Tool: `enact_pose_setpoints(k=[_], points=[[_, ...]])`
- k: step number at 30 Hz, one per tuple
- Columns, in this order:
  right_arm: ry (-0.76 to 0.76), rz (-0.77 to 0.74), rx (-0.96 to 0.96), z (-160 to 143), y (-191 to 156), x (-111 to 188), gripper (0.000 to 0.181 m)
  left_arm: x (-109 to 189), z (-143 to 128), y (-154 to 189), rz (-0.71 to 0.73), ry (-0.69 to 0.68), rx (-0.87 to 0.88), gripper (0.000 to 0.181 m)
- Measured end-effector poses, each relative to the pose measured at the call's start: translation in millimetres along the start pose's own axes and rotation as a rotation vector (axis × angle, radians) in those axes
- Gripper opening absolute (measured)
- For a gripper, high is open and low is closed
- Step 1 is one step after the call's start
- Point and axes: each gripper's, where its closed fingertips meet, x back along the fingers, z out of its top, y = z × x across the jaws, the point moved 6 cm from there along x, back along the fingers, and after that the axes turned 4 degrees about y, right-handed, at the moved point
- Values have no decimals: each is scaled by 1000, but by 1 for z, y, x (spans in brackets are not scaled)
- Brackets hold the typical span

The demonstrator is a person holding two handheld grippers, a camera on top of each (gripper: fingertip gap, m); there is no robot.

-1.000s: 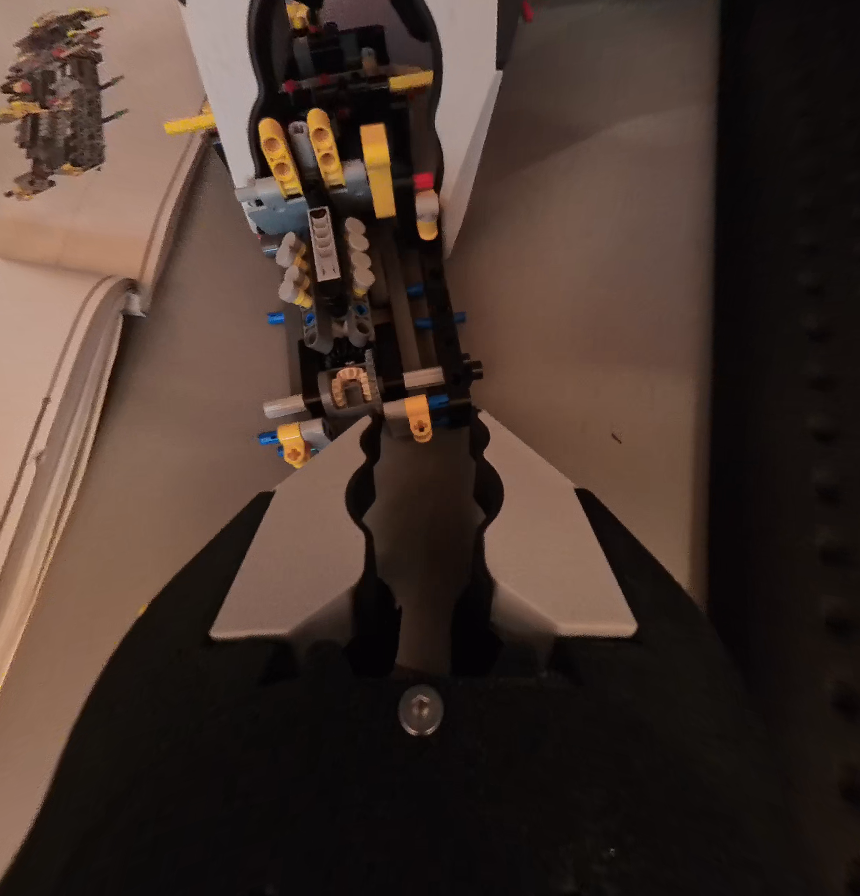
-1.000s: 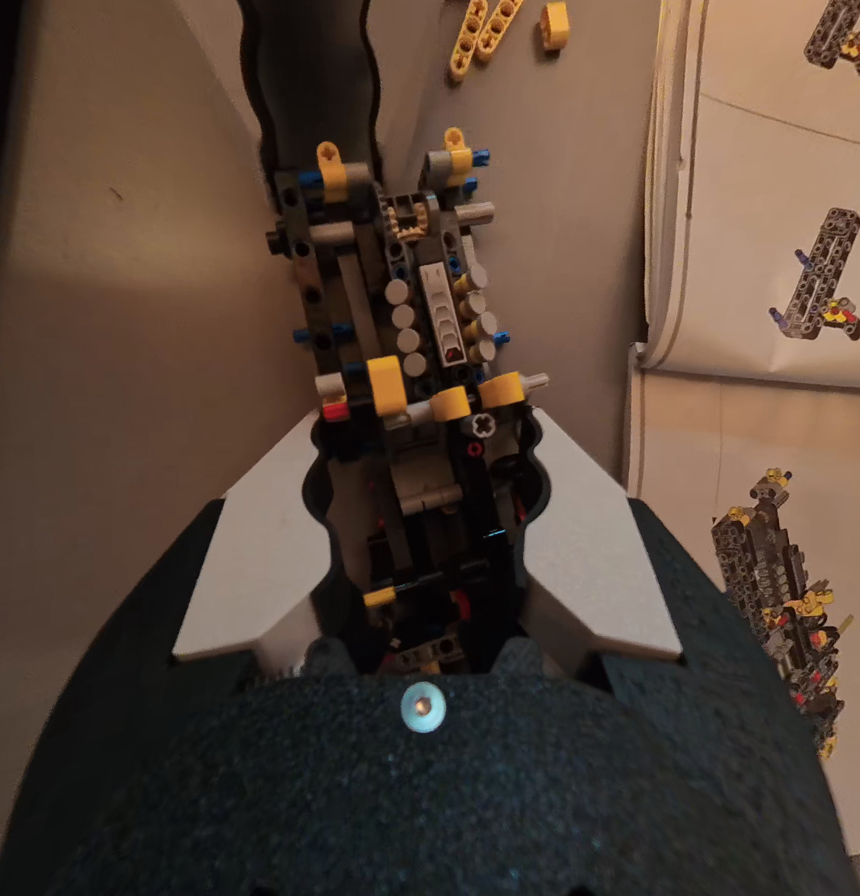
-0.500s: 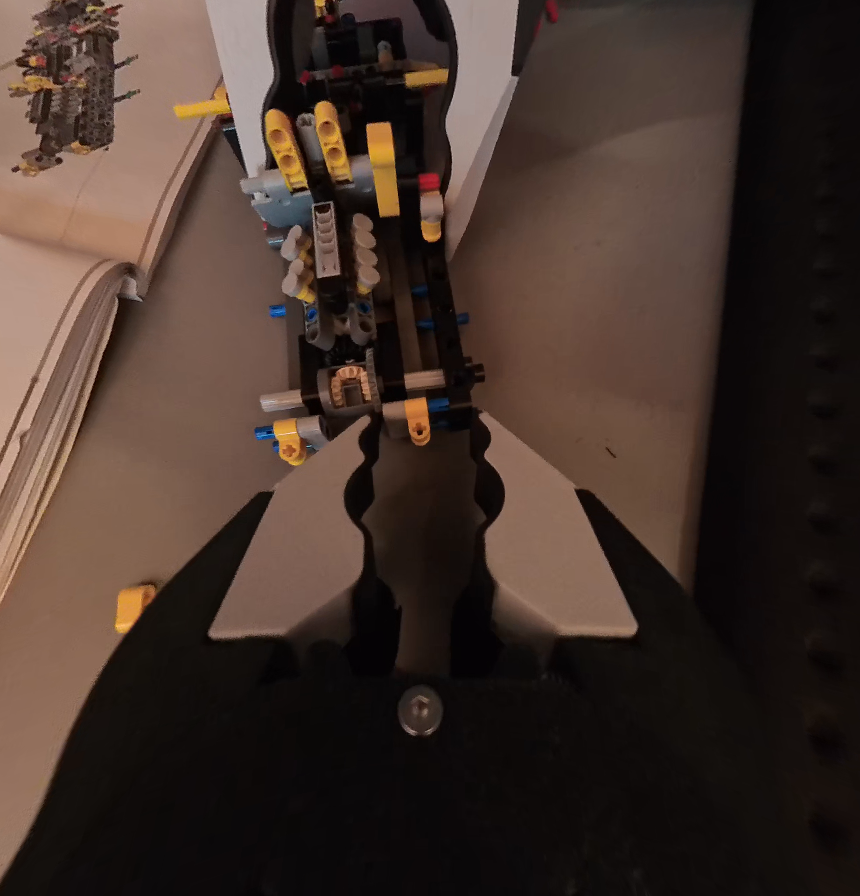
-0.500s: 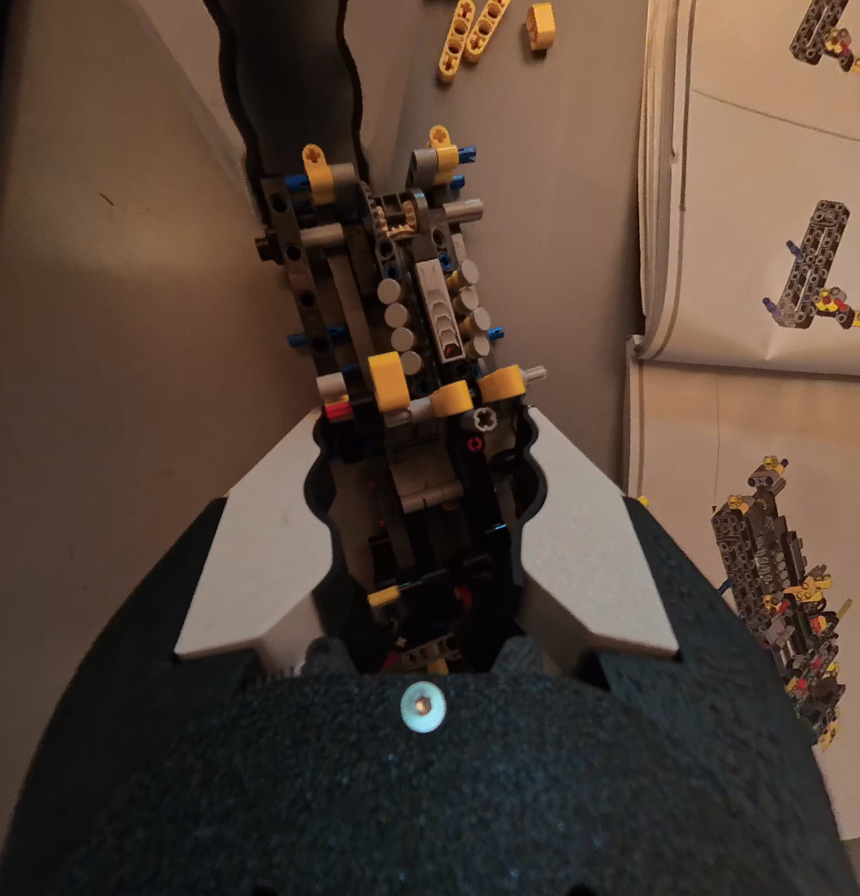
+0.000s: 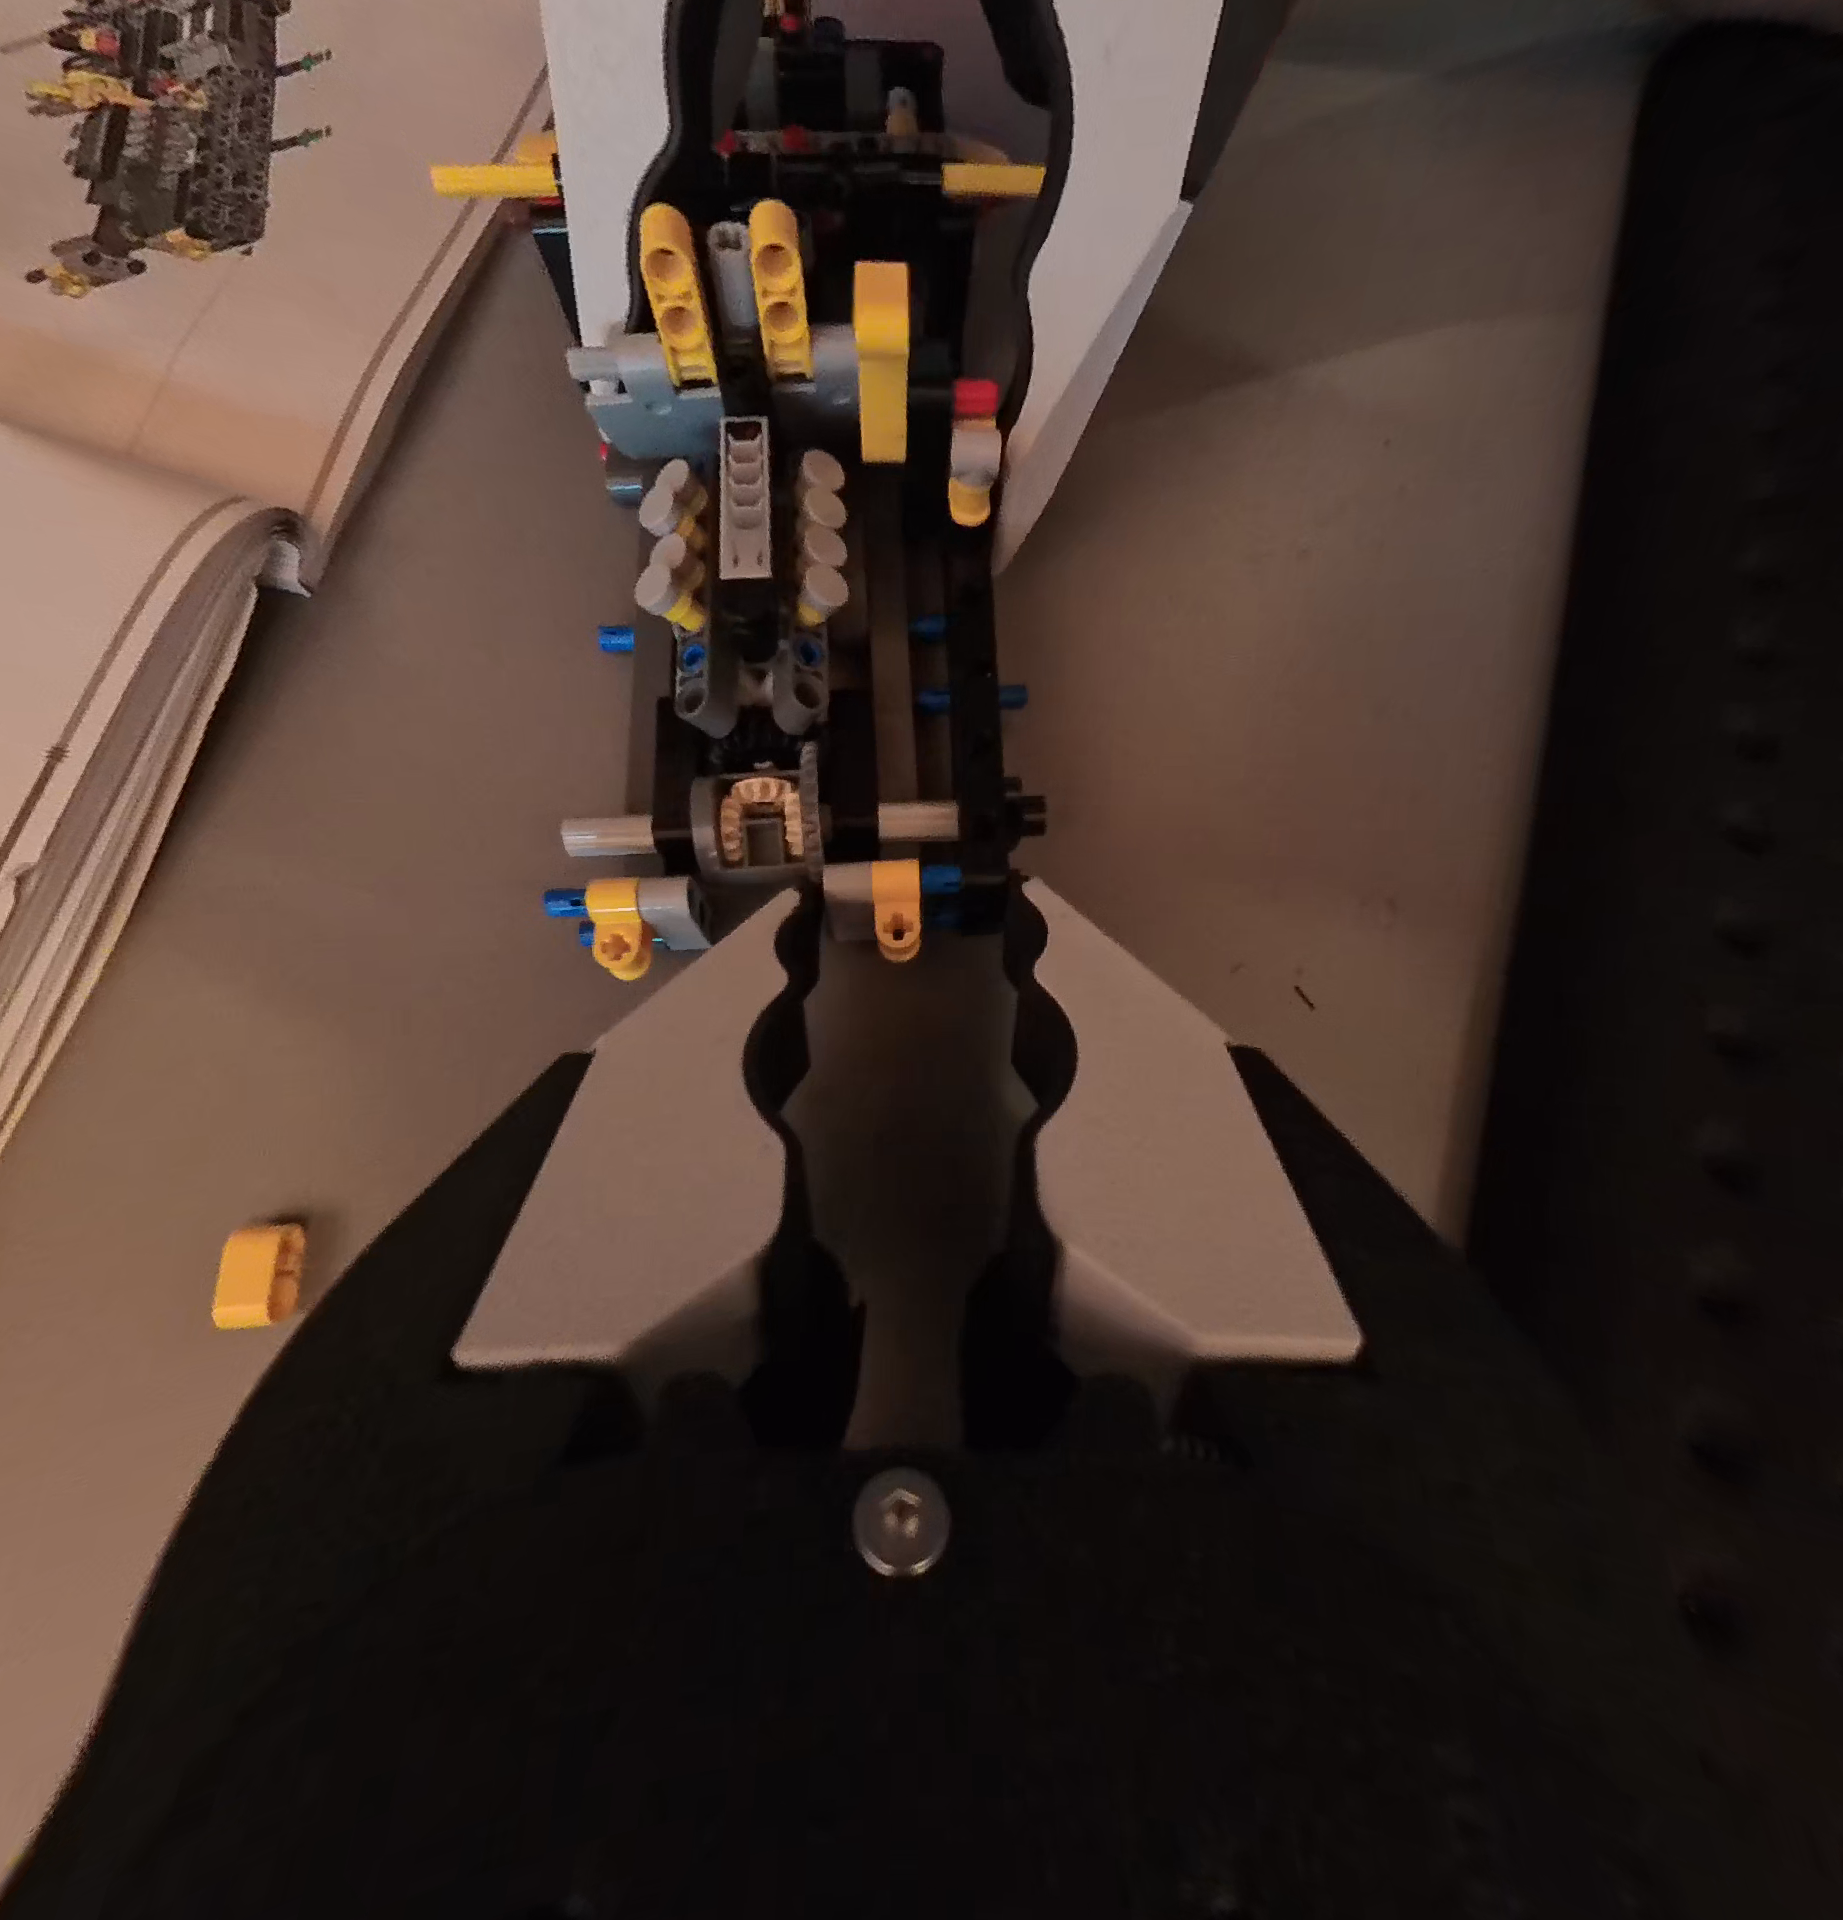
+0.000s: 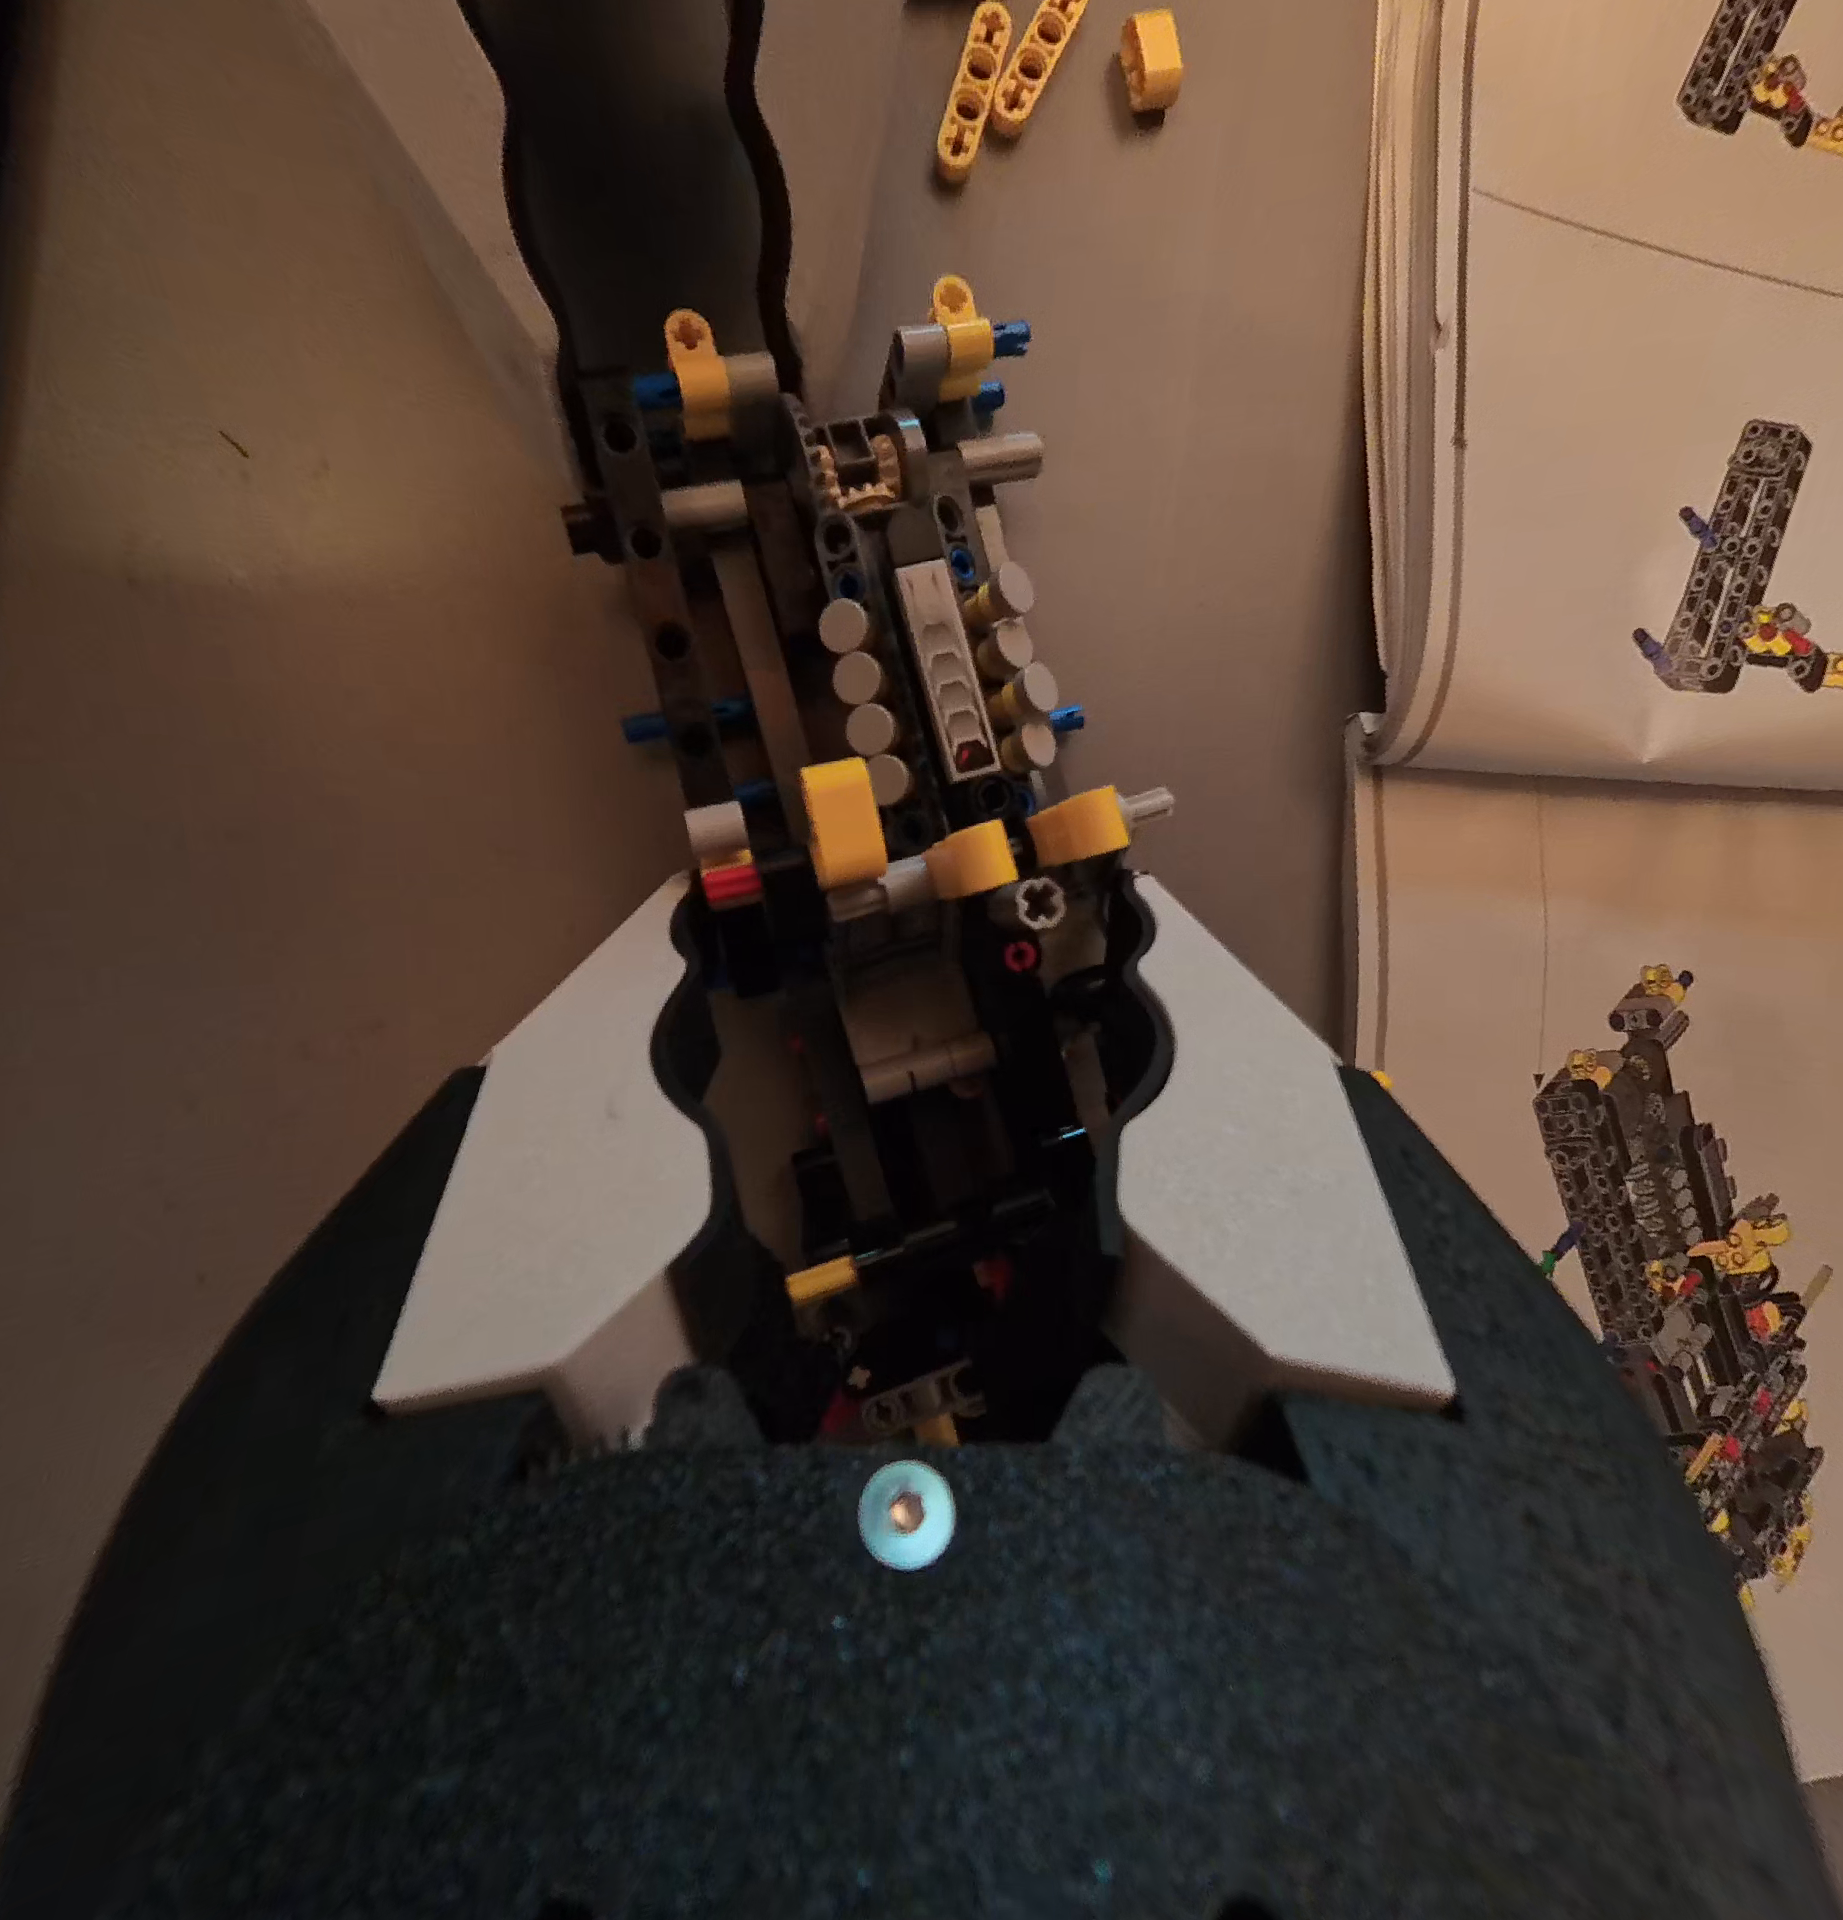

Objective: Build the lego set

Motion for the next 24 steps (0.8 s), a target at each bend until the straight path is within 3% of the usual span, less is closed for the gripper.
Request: enact_pose_setpoints(k=[14, 18, 20, 22, 24], points=[[21, -35, -22, 1, -1, 0, 78, -1, -1, 0, 28, -5, -71, 36], [121, -75, -60, 5, 0, 21, 87, -1, 0, -1, 21, -3, -56, 35], [182, -114, -87, 13, 1, 42, 81, -1, 0, 0, 24, -3, -58, 36], [224, -163, -76, 26, -4, 58, 62, -1, 0, -1, 21, -3, -49, 35], [258, -116, -43, 44, -24, 57, 49, -1, 0, -1, 18, -3, -41, 35]])
